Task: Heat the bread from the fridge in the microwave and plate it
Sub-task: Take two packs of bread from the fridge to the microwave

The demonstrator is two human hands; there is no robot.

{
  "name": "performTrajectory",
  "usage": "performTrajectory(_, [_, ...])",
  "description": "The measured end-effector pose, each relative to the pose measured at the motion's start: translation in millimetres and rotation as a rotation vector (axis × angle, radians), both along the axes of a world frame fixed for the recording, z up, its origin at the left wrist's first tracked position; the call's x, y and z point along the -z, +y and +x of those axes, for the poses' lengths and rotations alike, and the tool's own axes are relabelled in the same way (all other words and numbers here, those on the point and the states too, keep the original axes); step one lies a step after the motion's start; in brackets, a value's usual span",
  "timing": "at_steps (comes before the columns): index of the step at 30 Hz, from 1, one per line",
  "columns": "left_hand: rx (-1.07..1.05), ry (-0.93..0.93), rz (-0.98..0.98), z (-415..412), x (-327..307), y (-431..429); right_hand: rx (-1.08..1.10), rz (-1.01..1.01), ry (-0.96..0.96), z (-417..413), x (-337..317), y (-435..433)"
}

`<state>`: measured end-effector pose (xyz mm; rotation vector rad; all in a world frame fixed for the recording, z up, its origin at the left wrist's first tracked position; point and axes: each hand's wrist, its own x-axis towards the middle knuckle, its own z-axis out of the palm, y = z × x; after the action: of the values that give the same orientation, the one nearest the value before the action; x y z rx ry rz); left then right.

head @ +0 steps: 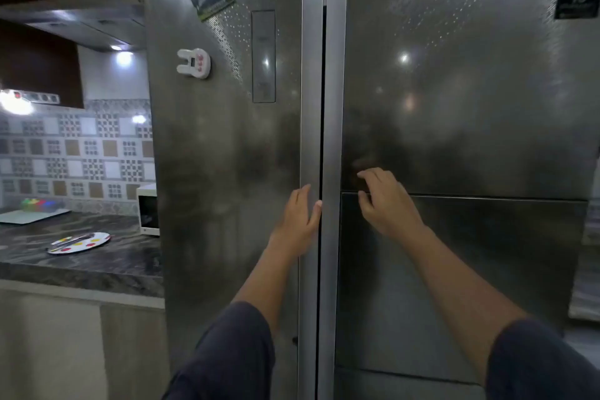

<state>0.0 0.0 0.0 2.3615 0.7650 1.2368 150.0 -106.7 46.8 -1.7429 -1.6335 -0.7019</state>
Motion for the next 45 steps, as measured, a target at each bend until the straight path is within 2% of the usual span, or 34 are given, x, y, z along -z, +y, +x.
performTrajectory(7, [0.052,-0.123,-0.303,50,76,36,0.021,-0.08,-0.402,-7,11,68])
performTrajectory(11, [0.19,-0.115,-0.424,82,106,42,0.162,-0.148,-0.661,-5,14,98])
performTrajectory(14, [0.244,-0.157,-0.482,95,119,43,0.353,-0.243,-0.732,-1,20,110])
performTrajectory(17, [0.28,-0.22,-0.503,99,127,44,0.383,-0.312,-0.739,6,29,115])
performTrajectory(19, [0.274,-0.249,-0.5,99,131,43,0.494,-0.428,-0.812,-3,27,111])
performTrajectory(21, [0.263,-0.275,-0.511,98,132,39,0.516,-0.416,-0.766,-1,32,109])
performTrajectory(25, [0.245,-0.252,-0.514,96,127,36,0.607,-0.368,-0.904,-3,27,107])
performTrajectory(27, [0.237,-0.239,-0.517,95,125,35,0.568,-0.381,-0.95,1,30,109])
performTrajectory(29, [0.239,-0.233,-0.516,90,125,25,0.578,-0.353,-0.913,-6,31,97])
performTrajectory(32, [0.203,-0.227,-0.489,81,129,2,0.438,-0.302,-0.782,-7,39,78])
performTrajectory(37, [0.142,-0.231,-0.427,62,135,-58,0.376,-0.127,-0.799,-22,43,15])
performTrajectory(42, [0.144,-0.185,-0.307,42,147,-132,0.299,-0.066,-0.766,-24,50,-58])
performTrajectory(45, [0.059,-0.257,-0.189,29,148,-185,0.218,-0.069,-0.669,-26,52,-110])
